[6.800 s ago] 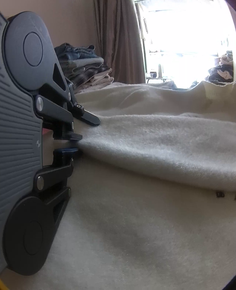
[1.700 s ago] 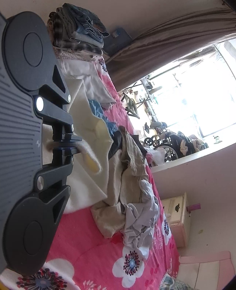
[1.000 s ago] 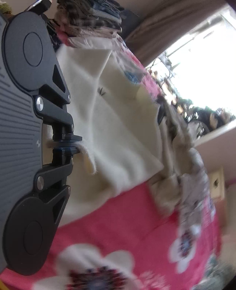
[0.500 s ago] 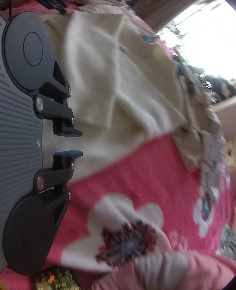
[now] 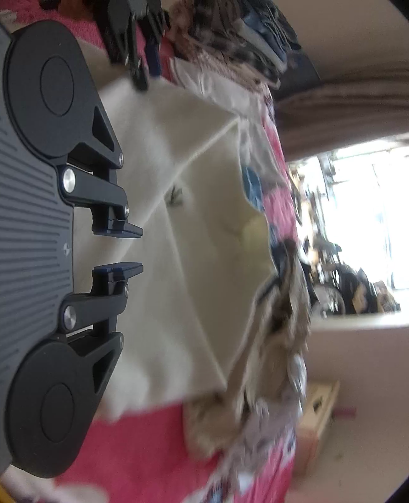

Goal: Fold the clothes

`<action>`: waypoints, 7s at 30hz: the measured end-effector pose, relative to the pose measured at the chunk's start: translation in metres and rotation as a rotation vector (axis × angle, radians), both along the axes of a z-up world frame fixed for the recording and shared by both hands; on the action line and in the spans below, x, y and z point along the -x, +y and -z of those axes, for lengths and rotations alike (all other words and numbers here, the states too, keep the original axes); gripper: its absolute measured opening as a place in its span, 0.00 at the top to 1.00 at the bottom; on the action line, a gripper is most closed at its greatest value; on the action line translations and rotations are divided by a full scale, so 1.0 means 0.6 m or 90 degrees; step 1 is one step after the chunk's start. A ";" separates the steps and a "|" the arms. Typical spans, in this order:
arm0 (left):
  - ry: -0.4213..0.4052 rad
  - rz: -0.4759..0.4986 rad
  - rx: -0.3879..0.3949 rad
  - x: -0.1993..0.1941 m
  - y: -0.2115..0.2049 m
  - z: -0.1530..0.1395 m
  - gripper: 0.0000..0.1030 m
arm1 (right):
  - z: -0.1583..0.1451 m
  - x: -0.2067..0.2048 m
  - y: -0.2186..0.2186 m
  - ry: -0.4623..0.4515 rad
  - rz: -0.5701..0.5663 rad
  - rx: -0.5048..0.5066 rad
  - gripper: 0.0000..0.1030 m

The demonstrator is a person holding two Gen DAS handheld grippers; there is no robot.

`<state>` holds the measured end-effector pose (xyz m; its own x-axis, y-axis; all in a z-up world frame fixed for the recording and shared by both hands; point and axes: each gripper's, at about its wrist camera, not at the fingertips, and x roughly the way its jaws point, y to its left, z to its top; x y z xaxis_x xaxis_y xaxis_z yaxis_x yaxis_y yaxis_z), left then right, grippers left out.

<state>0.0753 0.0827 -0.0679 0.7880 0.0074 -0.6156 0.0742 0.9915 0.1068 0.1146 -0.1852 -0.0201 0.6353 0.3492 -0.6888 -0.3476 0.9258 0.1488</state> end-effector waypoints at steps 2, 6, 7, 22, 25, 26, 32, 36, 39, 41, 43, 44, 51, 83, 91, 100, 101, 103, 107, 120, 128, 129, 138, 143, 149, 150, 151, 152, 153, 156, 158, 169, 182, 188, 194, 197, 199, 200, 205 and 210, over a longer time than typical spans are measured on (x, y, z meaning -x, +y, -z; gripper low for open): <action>-0.004 -0.007 0.015 0.003 0.012 0.010 0.64 | 0.025 -0.019 0.013 0.022 -0.023 0.007 0.82; -0.014 -0.006 0.026 0.013 0.030 0.005 0.62 | 0.059 -0.051 0.026 0.058 -0.045 0.052 0.84; -0.019 -0.004 0.033 0.014 0.035 0.000 0.62 | 0.043 -0.053 0.030 0.056 -0.042 0.054 0.81; -0.029 -0.055 0.105 0.015 0.066 0.027 0.61 | 0.029 -0.181 0.377 0.016 -0.311 -0.005 0.88; -0.034 -0.056 0.112 0.022 0.069 0.031 0.60 | 0.063 -0.225 0.382 0.042 -0.255 -0.062 0.97; -0.037 -0.055 0.113 0.023 0.070 0.031 0.59 | 0.066 -0.232 0.378 0.043 -0.241 -0.083 0.98; -0.038 -0.045 0.108 0.023 0.070 0.031 0.59 | 0.036 -0.243 0.300 0.022 -0.117 -0.173 0.88; -0.037 -0.041 0.102 0.023 0.069 0.026 0.59 | -0.043 -0.211 0.157 -0.026 -0.047 -0.246 0.88; -0.041 -0.044 0.085 0.026 0.064 0.015 0.59 | -0.118 -0.153 0.041 -0.082 -0.004 -0.238 0.88; -0.053 -0.056 0.070 0.032 0.063 0.003 0.59 | -0.169 -0.100 -0.027 -0.115 0.030 -0.202 0.88; -0.061 -0.064 0.065 0.040 0.062 -0.011 0.59 | -0.207 -0.043 -0.079 -0.132 0.063 -0.165 0.88; -0.062 -0.058 0.067 0.044 0.058 -0.017 0.59 | -0.222 -0.015 -0.102 -0.135 0.076 -0.151 0.88; -0.066 0.036 0.070 0.076 -0.005 -0.053 0.59 | -0.157 0.101 -0.135 -0.015 0.077 -0.101 0.88; 0.080 0.213 0.120 0.143 -0.097 -0.015 0.58 | 0.002 0.176 -0.218 0.144 0.255 -0.121 0.71; 0.250 0.165 0.220 0.213 0.002 -0.012 0.58 | -0.011 0.241 -0.323 0.249 0.292 -0.147 0.46; 0.353 0.140 0.314 0.272 0.066 0.000 0.58 | 0.037 0.273 -0.385 0.376 0.302 -0.229 0.40; 0.365 0.139 0.324 0.276 0.068 0.005 0.58 | 0.041 0.275 -0.384 0.380 0.296 -0.236 0.40; 0.380 0.148 0.345 0.282 0.068 0.016 0.58 | 0.049 0.276 -0.383 0.386 0.286 -0.257 0.40; 0.366 0.145 0.362 0.283 0.062 0.033 0.58 | 0.054 0.267 -0.377 0.379 0.271 -0.277 0.40; 0.375 0.219 0.393 0.293 0.035 0.053 0.57 | 0.110 0.265 -0.393 0.487 0.222 -0.370 0.40; 0.424 0.278 0.405 0.298 0.009 0.074 0.58 | 0.125 0.272 -0.389 0.583 0.142 -0.353 0.41; 0.425 0.278 0.408 0.299 0.010 0.074 0.59 | 0.127 0.272 -0.387 0.594 0.135 -0.351 0.41; 0.398 0.298 0.396 0.308 0.006 0.067 0.76 | 0.129 0.280 -0.359 0.630 0.069 -0.349 0.50; 0.383 0.298 0.348 0.310 -0.013 0.068 0.88 | 0.137 0.289 -0.355 0.629 0.091 -0.324 0.76; 0.353 0.310 0.335 0.319 -0.009 0.048 0.94 | 0.113 0.304 -0.347 0.601 0.111 -0.328 0.84; 0.346 0.316 0.336 0.320 -0.007 0.043 0.94 | 0.103 0.307 -0.345 0.590 0.111 -0.329 0.84; 0.340 0.320 0.336 0.321 -0.003 0.035 0.94 | 0.094 0.311 -0.343 0.578 0.111 -0.330 0.84; 0.333 0.321 0.337 0.321 0.001 0.028 0.94 | 0.083 0.314 -0.343 0.563 0.109 -0.334 0.85; 0.327 0.320 0.341 0.321 0.005 0.021 0.94 | 0.073 0.317 -0.343 0.547 0.107 -0.338 0.85; 0.302 0.313 0.356 0.319 0.012 -0.001 0.94 | 0.047 0.325 -0.344 0.502 0.112 -0.359 0.85; 0.279 0.308 0.360 0.316 0.018 -0.016 0.94 | 0.038 0.326 -0.342 0.481 0.121 -0.371 0.86; 0.123 0.231 0.406 0.260 0.053 -0.085 0.94 | -0.028 0.242 -0.299 0.338 0.125 -0.432 0.86; 0.031 0.116 0.499 0.149 0.101 -0.100 0.94 | -0.053 0.132 -0.278 0.232 0.139 -0.516 0.86; 0.000 0.079 0.515 0.107 0.107 -0.111 0.94 | -0.061 0.090 -0.283 0.193 0.142 -0.546 0.87; -0.030 0.051 0.543 0.056 0.122 -0.127 0.94 | -0.074 0.030 -0.272 0.163 0.130 -0.549 0.87; -0.043 0.045 0.542 0.026 0.126 -0.131 0.94 | -0.079 -0.001 -0.265 0.154 0.128 -0.546 0.87; -0.052 0.044 0.537 0.007 0.128 -0.134 0.94 | -0.082 -0.022 -0.261 0.148 0.126 -0.544 0.87; -0.055 0.043 0.536 -0.003 0.129 -0.134 0.94 | -0.083 -0.032 -0.260 0.145 0.125 -0.544 0.87; -0.063 0.033 0.534 -0.052 0.134 -0.131 0.94 | -0.080 -0.082 -0.253 0.139 0.126 -0.544 0.87; -0.060 0.011 0.543 -0.101 0.142 -0.117 0.94 | -0.065 -0.141 -0.243 0.142 0.132 -0.539 0.87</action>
